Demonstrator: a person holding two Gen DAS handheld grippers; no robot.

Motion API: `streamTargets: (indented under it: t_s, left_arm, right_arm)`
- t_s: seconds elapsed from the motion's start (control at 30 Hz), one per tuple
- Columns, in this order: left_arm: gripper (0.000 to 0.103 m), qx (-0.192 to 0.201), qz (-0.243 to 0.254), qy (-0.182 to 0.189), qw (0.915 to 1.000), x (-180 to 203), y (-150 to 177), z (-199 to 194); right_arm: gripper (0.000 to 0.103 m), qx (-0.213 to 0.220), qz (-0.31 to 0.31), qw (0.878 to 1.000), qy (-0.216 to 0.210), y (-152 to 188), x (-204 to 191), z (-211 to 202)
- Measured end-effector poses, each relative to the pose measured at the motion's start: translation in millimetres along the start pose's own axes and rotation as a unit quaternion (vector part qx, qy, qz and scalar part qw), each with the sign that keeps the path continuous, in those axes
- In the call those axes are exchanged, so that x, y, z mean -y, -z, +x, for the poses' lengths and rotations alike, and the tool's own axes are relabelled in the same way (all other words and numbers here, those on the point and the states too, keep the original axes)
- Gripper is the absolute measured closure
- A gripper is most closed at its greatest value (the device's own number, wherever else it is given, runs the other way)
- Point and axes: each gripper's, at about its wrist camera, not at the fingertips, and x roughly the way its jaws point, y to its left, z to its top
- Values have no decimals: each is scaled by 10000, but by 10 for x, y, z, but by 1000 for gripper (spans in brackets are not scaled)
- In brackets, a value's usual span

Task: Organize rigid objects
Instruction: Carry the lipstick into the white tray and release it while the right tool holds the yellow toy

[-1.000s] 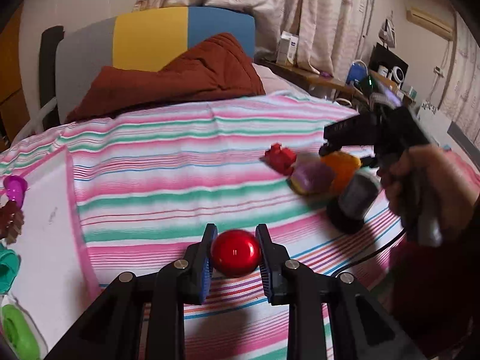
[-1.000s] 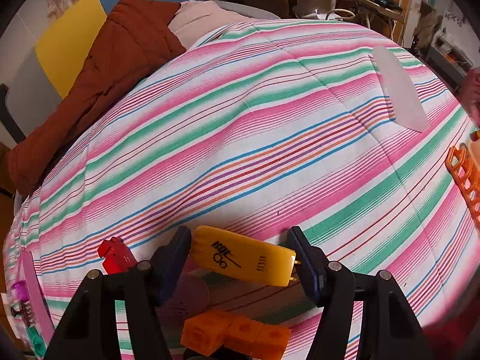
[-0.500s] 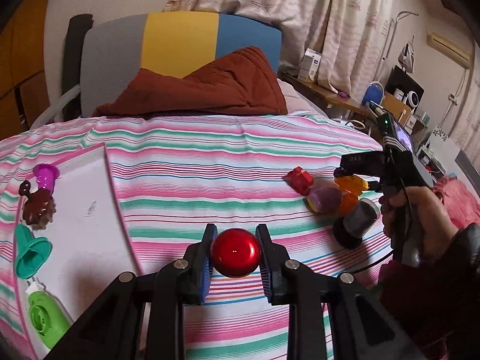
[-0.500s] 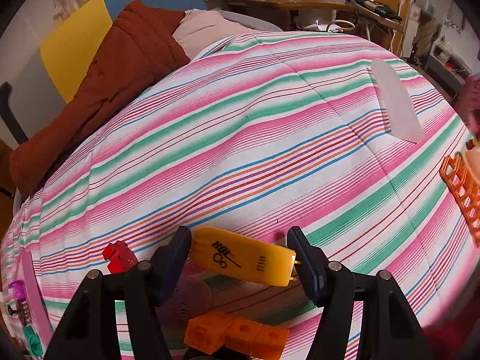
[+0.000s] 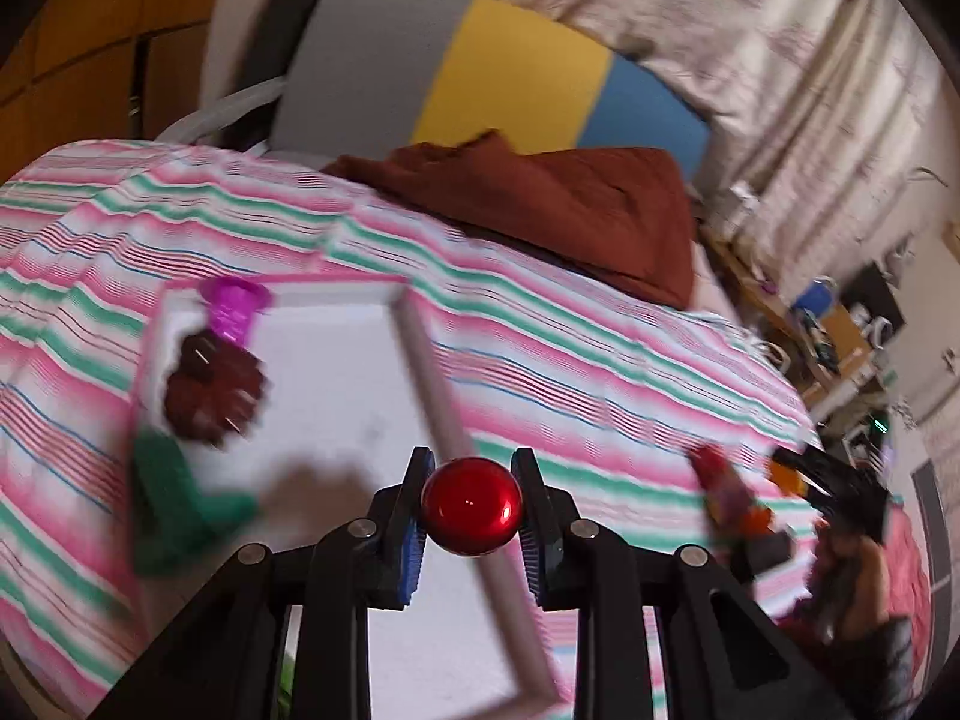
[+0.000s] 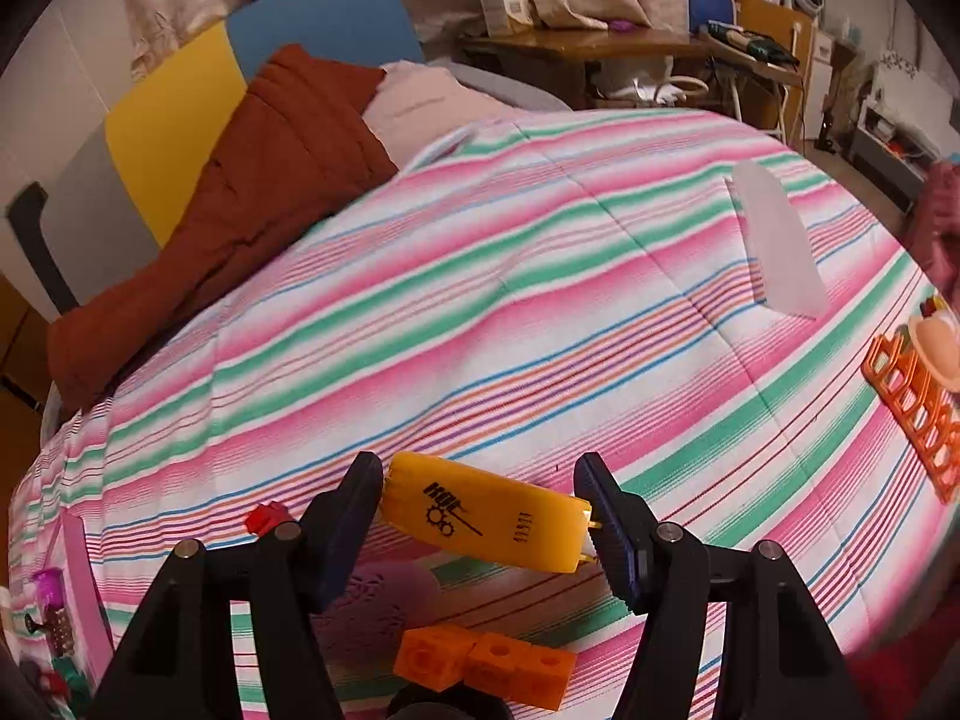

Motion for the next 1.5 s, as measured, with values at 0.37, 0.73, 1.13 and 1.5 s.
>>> streamTargets:
  t_s: [0.37, 0.73, 1.13, 1.5]
  left_arm:
    - [77, -231, 128, -739, 9969, -362, -638, 726]
    - [61, -326, 232, -1080, 9933, -456, -802, 869]
    - [60, 496, 292, -1058, 9927, -308, -490, -156]
    - [60, 624, 672, -1299, 9873, -46, 468, -626]
  right_arm:
    - [36, 108, -34, 9997, -200, -51, -42, -33]
    - [36, 133, -97, 9995, -274, -63, -87, -30]
    - [36, 370, -182, 9985, -353, -52, -127, -129]
    - [36, 655, -1181, 9872, -849, 120, -593, -264]
